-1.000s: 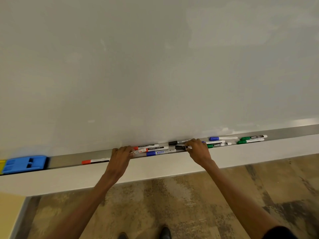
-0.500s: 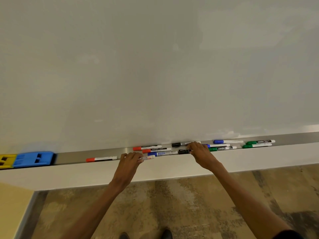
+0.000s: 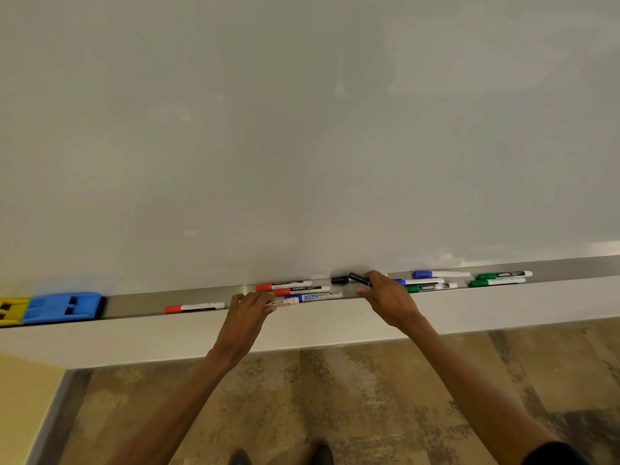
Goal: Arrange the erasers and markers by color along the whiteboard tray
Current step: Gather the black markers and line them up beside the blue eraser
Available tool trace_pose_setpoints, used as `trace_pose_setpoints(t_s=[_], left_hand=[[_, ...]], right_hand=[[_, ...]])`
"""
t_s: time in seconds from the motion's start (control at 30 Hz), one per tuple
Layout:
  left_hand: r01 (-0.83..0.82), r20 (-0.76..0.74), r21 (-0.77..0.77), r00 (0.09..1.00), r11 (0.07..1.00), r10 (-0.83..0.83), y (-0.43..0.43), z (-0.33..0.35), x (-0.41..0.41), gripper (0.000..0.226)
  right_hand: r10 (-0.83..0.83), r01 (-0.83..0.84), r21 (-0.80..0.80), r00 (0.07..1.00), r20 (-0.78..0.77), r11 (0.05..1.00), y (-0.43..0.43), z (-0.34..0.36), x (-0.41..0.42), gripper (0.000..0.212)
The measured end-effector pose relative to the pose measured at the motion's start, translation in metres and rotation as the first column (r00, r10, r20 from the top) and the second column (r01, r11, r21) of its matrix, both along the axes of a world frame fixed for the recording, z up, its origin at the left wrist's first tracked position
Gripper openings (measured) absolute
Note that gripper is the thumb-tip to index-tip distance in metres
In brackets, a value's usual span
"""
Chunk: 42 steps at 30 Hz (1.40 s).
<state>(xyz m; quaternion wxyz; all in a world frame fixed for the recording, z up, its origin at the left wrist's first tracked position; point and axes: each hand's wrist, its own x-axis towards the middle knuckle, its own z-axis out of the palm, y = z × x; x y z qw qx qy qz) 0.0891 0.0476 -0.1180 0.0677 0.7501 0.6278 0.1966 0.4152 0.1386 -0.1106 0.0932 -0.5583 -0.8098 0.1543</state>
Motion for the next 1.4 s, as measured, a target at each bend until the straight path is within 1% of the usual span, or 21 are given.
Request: trace_pose_setpoints(t_s=[0.03,0.07,0.17,0.33,0.47,0.6,0.67,0.77,0.83,0.9,1.03,1.23,1.3,1.4], left_hand=[[-0.001,0.000,-0.003,1.000,1.000,0.001,0.000,0.000,0.000,0.016],[-0.007,-0.001,-0.013,1.000,1.000,0.007,-0.001,-0.001,0.000,0.016],[-0.025,-0.022,-0.034,0.999,0.999,0.024,-0.004,-0.003,-0.002,0.015],[-0.051,-0.022,-0.059,0.999,0.997,0.049,-0.014,-0.004,-0.010,0.014],[-0.098,-0.012,-0.095,0.995,0.991,0.098,-0.021,-0.004,-0.017,0.015],[-0.163,-0.001,-0.087,0.986,0.983,0.164,-0.034,-0.002,-0.035,0.012],[-0.197,0.004,-0.086,0.980,0.977,0.198,-0.043,-0.002,-0.048,0.012],[-0.245,-0.006,-0.075,0.969,0.967,0.245,-0.059,0.001,-0.074,0.013],[-0.283,-0.007,-0.068,0.959,0.957,0.284,-0.068,0.004,-0.094,0.011],[-0.316,0.001,-0.073,0.948,0.946,0.317,-0.079,0.005,-0.116,0.011],[-0.346,-0.013,-0.096,0.938,0.933,0.347,-0.105,0.000,-0.165,0.012],[-0.381,-0.002,-0.109,0.924,0.918,0.383,-0.139,-0.002,-0.236,0.015],[-0.395,0.005,-0.105,0.917,0.913,0.398,-0.149,-0.001,-0.259,0.016],[-0.416,0.008,-0.102,0.908,0.903,0.419,-0.159,0.001,-0.289,0.017]], right_hand=[[-0.016,0.016,-0.017,1.000,0.022,1.000,0.002,0.001,-0.004,0.041],[-0.013,0.014,-0.009,0.999,0.047,1.000,0.003,0.000,-0.007,0.042],[0.007,-0.011,0.021,0.987,0.159,1.000,0.004,-0.005,-0.016,0.032],[-0.025,0.017,0.035,0.973,0.228,0.999,0.005,-0.009,-0.025,0.022],[-0.019,0.006,0.061,0.975,0.223,0.998,0.009,-0.007,-0.024,0.023],[-0.007,-0.010,0.090,0.982,0.191,0.996,0.002,-0.001,-0.037,0.018],[-0.008,-0.009,0.125,0.990,0.138,0.992,-0.004,0.003,-0.051,0.026],[0.009,-0.022,0.183,0.997,0.074,0.983,-0.011,0.013,-0.091,0.043],[0.029,-0.036,0.191,0.999,0.037,0.981,-0.017,0.020,-0.126,0.049],[0.064,-0.061,0.178,0.998,-0.014,0.982,-0.024,0.026,-0.166,0.048],[0.156,-0.146,0.120,0.985,-0.076,0.982,-0.041,0.034,-0.258,0.037],[0.358,-0.357,0.028,0.927,-0.108,0.934,-0.052,0.031,-0.391,0.033],[0.393,-0.398,-0.021,0.913,-0.109,0.917,-0.052,0.028,-0.428,0.031],[0.402,-0.412,-0.083,0.908,-0.120,0.907,-0.052,0.021,-0.468,0.035]])
